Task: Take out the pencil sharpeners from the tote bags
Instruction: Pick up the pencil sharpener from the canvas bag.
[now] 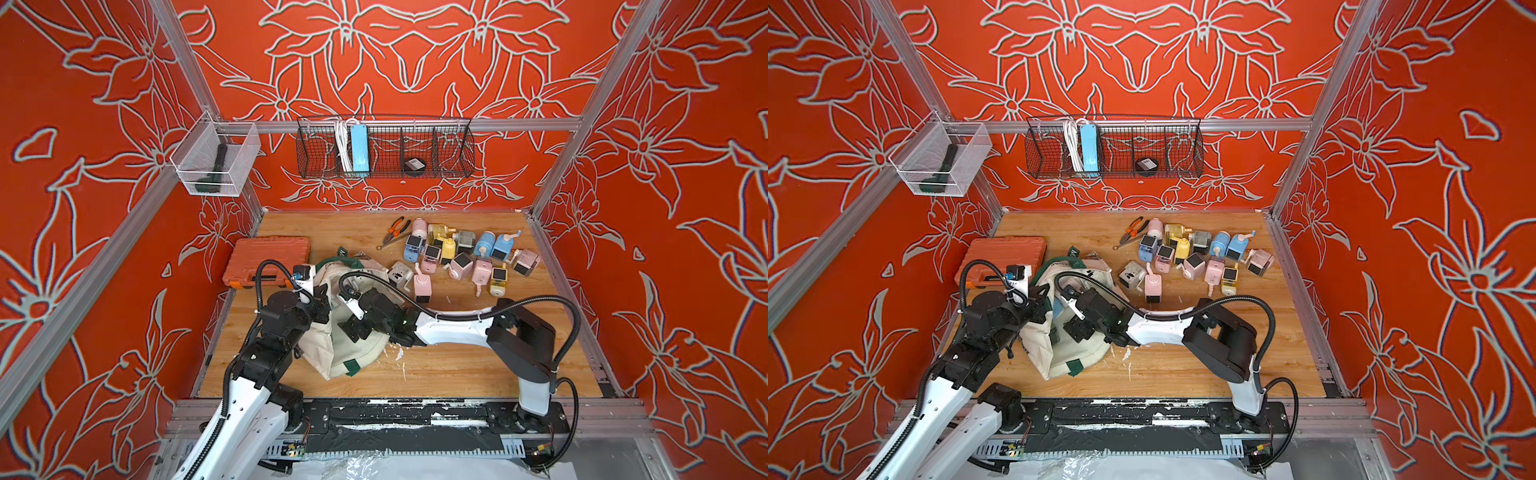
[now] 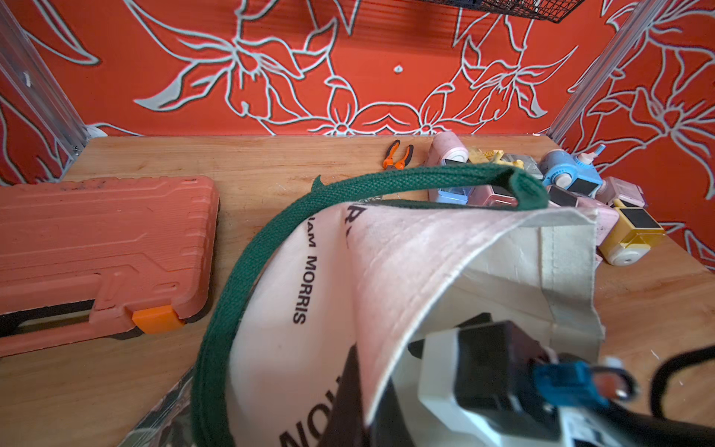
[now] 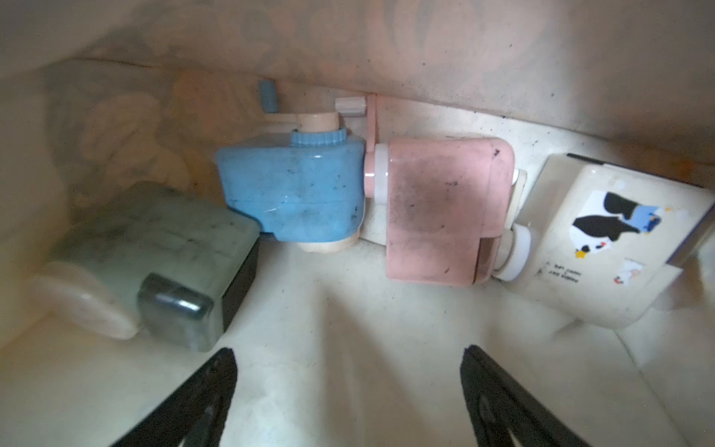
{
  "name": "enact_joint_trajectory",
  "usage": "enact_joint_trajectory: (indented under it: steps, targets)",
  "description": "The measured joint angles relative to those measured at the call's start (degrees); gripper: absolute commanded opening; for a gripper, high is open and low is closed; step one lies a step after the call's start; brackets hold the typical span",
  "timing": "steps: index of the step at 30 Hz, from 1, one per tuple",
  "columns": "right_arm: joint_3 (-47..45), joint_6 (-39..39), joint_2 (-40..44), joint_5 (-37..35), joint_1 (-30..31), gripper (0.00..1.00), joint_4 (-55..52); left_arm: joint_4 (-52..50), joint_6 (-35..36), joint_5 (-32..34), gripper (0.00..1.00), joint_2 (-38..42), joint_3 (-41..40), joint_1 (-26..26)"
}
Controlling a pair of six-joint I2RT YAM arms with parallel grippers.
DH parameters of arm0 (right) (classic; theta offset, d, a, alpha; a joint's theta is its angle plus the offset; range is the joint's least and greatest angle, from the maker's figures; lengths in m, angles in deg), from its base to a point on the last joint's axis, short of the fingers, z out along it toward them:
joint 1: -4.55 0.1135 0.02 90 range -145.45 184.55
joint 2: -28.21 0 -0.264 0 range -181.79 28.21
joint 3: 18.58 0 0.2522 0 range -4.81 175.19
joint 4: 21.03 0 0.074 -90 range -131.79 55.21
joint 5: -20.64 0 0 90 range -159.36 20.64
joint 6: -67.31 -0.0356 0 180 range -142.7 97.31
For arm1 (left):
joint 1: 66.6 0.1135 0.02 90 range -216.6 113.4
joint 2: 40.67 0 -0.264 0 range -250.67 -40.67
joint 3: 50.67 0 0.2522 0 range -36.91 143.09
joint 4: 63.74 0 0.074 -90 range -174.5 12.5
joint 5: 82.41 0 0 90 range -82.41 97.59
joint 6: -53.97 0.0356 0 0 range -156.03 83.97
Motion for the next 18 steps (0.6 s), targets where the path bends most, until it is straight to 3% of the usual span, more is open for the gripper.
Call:
enact_joint_trajectory:
  steps: [11,18]
  targets:
    - [3.98,7.54,-7.26,-2.36,-3.54,0.99,6.93,0.02,0.0,-0.02,0.0,0.0,0.0,0.0]
    - [10.67,8.41,-11.82,-0.24,-5.27,0.99,6.8,0.22,0.0,-0.07,0.0,-0.02,0.0,0.0]
